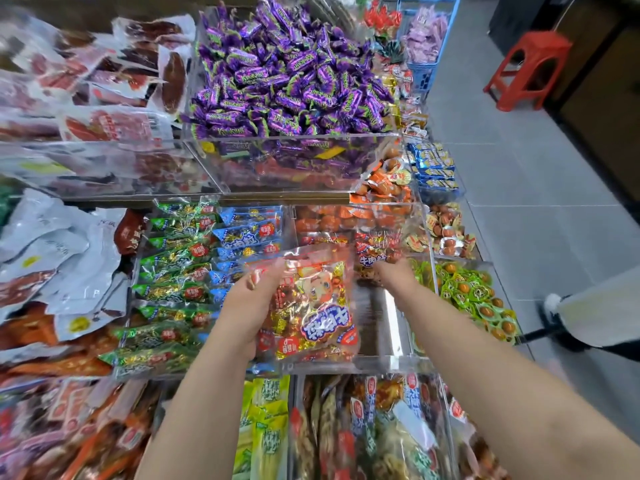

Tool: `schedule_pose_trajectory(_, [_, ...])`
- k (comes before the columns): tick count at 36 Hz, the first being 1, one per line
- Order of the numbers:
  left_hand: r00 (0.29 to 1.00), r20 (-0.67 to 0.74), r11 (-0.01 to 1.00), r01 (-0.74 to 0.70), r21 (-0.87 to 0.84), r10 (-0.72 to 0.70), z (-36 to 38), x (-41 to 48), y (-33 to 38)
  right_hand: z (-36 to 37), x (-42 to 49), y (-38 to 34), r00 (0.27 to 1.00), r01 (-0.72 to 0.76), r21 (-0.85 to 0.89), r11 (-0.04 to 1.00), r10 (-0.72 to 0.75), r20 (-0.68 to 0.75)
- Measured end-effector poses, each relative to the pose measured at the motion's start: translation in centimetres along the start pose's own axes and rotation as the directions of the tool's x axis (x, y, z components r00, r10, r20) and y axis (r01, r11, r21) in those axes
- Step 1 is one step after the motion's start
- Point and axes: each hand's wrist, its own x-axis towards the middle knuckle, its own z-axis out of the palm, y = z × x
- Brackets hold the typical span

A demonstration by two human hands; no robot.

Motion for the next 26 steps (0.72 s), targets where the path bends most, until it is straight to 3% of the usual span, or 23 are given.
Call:
schedule_pose_trajectory(2, [0.995, -0.088, 0.997, 0.036, -0.064, -0.042, 0.2, -0.4, 0.0, -0.1, -3.1, -0.6, 0.998, 0.005, 0.141, 0.99, -0.013, 0.058])
schedule_pose_trajectory(5, [0.981, -0.176, 0.943, 0.017, -0.333, -0.08, 0.7, -0.8, -0.5, -0.1, -9.0, -0.1, 0.967, -0.034, 0.448, 0.893, -0.085, 0.241])
schedule_pose_trajectory(9, [0.973, -0.223, 0.837, -0.069, -0.542, -0.064, 1.9, -0.7, -1.1, 1.2, -14.4, 1.3, 0.948, -0.164, 0.606, 0.778, -0.047, 0.316])
schedule_pose_trajectory(12, [0.967, -0.248, 0.857, -0.082, -0.509, -0.055, 3.1, -1.1, -1.3, 2.2, -16.4, 1.5, 0.914, -0.249, 0.645, 0.723, -0.045, 0.403])
schedule_pose_trajectory(17, [0.964, -0.266, 0.906, -0.106, -0.41, -0.007, 3.9, -1.7, -1.7, 2.4, -17.0, 1.3, 0.921, -0.19, 0.649, 0.737, -0.095, 0.378])
schedule_pose_trajectory(21, [0.967, -0.253, 0.907, -0.124, -0.403, 0.02, 3.0, -1.2, -1.8, 1.0, -15.9, 0.9, 0.891, -0.292, 0.72, 0.63, -0.095, 0.445])
schedule_pose_trajectory(23, [0.966, -0.258, 0.897, -0.14, -0.419, 0.03, 2.4, -0.9, -1.8, -0.3, -15.0, 0.5, 0.898, -0.288, 0.734, 0.615, -0.092, 0.43])
schedule_pose_trajectory(26, [0.952, -0.297, 0.909, -0.189, -0.371, 0.077, 1.6, -0.3, -1.7, -3.0, -13.0, -0.8, 0.946, -0.157, 0.727, 0.669, -0.108, 0.304])
